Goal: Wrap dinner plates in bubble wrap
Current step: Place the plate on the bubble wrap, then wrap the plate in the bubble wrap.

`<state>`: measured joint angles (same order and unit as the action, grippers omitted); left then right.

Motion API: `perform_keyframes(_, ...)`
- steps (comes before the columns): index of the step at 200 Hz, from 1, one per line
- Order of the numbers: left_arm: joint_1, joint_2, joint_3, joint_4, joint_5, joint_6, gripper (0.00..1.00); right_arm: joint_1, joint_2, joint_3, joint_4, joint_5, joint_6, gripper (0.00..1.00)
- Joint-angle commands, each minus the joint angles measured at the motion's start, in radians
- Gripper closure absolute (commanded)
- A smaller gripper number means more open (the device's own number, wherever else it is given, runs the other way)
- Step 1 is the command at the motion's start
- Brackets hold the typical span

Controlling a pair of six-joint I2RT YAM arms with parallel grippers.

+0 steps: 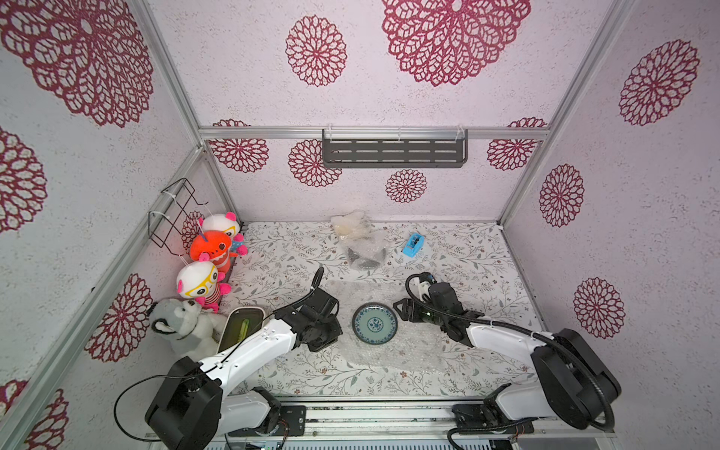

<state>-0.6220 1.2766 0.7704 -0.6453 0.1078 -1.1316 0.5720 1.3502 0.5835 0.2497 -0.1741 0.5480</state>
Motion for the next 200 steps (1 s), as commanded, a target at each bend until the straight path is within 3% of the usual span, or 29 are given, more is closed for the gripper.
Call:
perform_keyframes(1, -0.010, 0.052, 0.086, -0.074, -0.002, 0.041, 1.00, 0.000, -0.018, -0.022, 0.001, -0.019, -0.043, 0.21)
perform_keyframes(24, -0.012, 0.133, 0.216, -0.107, 0.005, 0.082, 1.00, 0.002, 0.010, -0.054, 0.088, -0.088, 0.002, 0.16)
perform_keyframes(33, -0.013, 0.164, 0.271, -0.111, 0.003, 0.101, 1.00, 0.002, 0.009, -0.079, 0.153, -0.110, 0.017, 0.02)
perform_keyframes(51, -0.012, 0.249, 0.375, -0.121, 0.005, 0.128, 1.00, 0.003, -0.005, -0.128, 0.286, -0.183, 0.000, 0.02)
perform_keyframes(88, -0.017, 0.382, 0.507, -0.144, 0.004, 0.130, 1.00, 0.065, 0.018, -0.099, 0.287, -0.342, -0.236, 0.13)
perform_keyframes(124, -0.030, 0.416, 0.504, -0.116, 0.026, 0.097, 1.00, 0.118, 0.104, -0.035, 0.395, -0.414, -0.188, 0.18)
perform_keyframes(145, -0.036, 0.424, 0.497, -0.095, 0.040, 0.087, 1.00, 0.184, 0.169, 0.000, 0.475, -0.339, -0.137, 0.21)
perform_keyframes(182, -0.035, 0.426, 0.494, -0.083, 0.042, 0.085, 1.00, 0.230, 0.289, 0.055, 0.553, -0.226, -0.097, 0.38)
perform_keyframes(200, -0.036, 0.425, 0.491, -0.080, 0.043, 0.091, 0.98, 0.233, 0.306, 0.063, 0.586, -0.200, -0.065, 0.57)
